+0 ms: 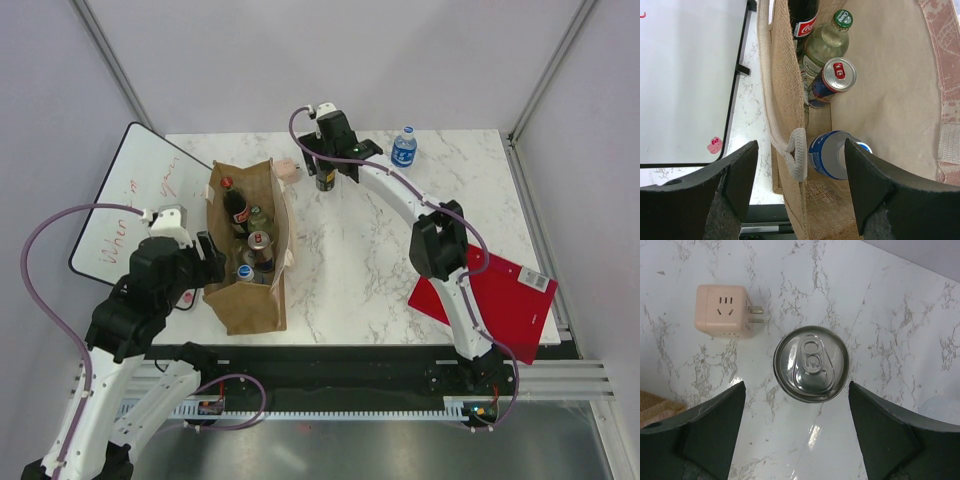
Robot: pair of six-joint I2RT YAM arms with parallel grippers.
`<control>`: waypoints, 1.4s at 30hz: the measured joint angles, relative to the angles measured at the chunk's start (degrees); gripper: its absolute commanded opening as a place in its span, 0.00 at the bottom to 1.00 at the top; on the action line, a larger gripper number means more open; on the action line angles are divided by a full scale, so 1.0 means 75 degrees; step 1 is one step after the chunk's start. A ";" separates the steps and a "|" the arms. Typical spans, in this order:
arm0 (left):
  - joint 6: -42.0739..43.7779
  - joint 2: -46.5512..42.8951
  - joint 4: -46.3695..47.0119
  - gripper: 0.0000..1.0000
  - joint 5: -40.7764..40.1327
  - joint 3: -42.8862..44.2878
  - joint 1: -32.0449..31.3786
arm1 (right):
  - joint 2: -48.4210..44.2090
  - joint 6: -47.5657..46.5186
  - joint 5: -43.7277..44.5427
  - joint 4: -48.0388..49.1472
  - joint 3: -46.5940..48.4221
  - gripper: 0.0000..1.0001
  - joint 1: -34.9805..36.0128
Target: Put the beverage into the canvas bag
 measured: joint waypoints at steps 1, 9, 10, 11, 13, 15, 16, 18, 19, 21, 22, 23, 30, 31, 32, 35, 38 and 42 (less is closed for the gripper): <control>0.0003 0.0006 0.0000 0.75 -0.0003 -0.0009 0.0000 | 0.0044 -0.0035 -0.0064 0.0029 0.0029 0.88 -0.0026; 0.0003 0.0125 0.0099 0.67 0.0000 -0.0093 0.0000 | 0.0446 -0.0256 -0.0274 0.0455 0.0353 0.88 -0.0181; 0.0000 0.0154 0.0111 0.66 0.0000 -0.0105 0.0000 | 0.0504 -0.0280 -0.0277 0.0469 0.0399 0.88 -0.0189; 0.0003 0.0181 0.0128 0.66 0.0003 -0.0114 0.0000 | 0.0557 -0.0289 -0.0277 0.0516 0.0452 0.88 -0.0192; 0.0003 0.0216 0.0163 0.62 0.0009 -0.0134 0.0000 | 0.0650 -0.0303 -0.0280 0.0574 0.0513 0.85 -0.0207; 0.0000 0.0233 0.0172 0.53 0.0012 -0.0143 0.0000 | 0.0720 -0.0306 -0.0286 0.0627 0.0536 0.81 -0.0216; 0.0003 0.0236 0.0172 0.48 0.0012 -0.0143 0.0000 | 0.0740 -0.0312 -0.0289 0.0647 0.0536 0.76 -0.0216; 0.0015 0.0236 0.0192 0.33 0.0026 -0.0143 0.0000 | 0.0784 -0.0341 -0.0306 0.0682 0.0536 0.68 -0.0216; 0.0038 0.0236 0.0207 0.28 0.0041 -0.0143 0.0000 | 0.0796 -0.0364 -0.0332 0.0682 0.0536 0.58 -0.0216; 0.0070 0.0248 0.0230 0.14 0.0055 -0.0146 0.0000 | 0.0804 -0.0396 -0.0344 0.0682 0.0536 0.47 -0.0216; 0.0070 0.0254 0.0230 0.08 0.0064 -0.0146 0.0000 | 0.0804 -0.0405 -0.0382 0.0679 0.0536 0.35 -0.0219; 0.0079 0.0259 0.0233 0.03 0.0090 -0.0149 0.0000 | 0.0804 -0.0408 -0.0393 0.0691 0.0536 0.29 -0.0221; 0.0096 0.0268 0.0283 0.02 0.0242 -0.0157 0.0000 | 0.0271 -0.0568 -0.0391 0.0306 0.0134 0.00 -0.0221; 0.0096 0.0265 0.0283 0.02 0.0245 -0.0157 0.0000 | 0.0085 -0.0577 -0.0399 0.0149 0.0058 0.00 -0.0210; 0.0096 0.0262 0.0286 0.02 0.0248 -0.0157 0.0000 | -0.0125 -0.0592 -0.0396 0.0000 0.0026 0.00 -0.0195; 0.0096 0.0254 0.0289 0.02 0.0251 -0.0157 0.0000 | -0.0953 -0.0612 -0.0382 -0.0326 0.0000 0.00 -0.0125; 0.0096 0.0256 0.0300 0.02 0.0259 -0.0157 0.0000 | -0.1944 -0.0612 -0.0393 -0.0425 0.0000 0.00 0.0061; 0.0096 0.0265 0.0350 0.02 0.0329 -0.0157 0.0000 | -0.3427 -0.0571 -0.0493 -0.0382 0.0000 0.00 0.0644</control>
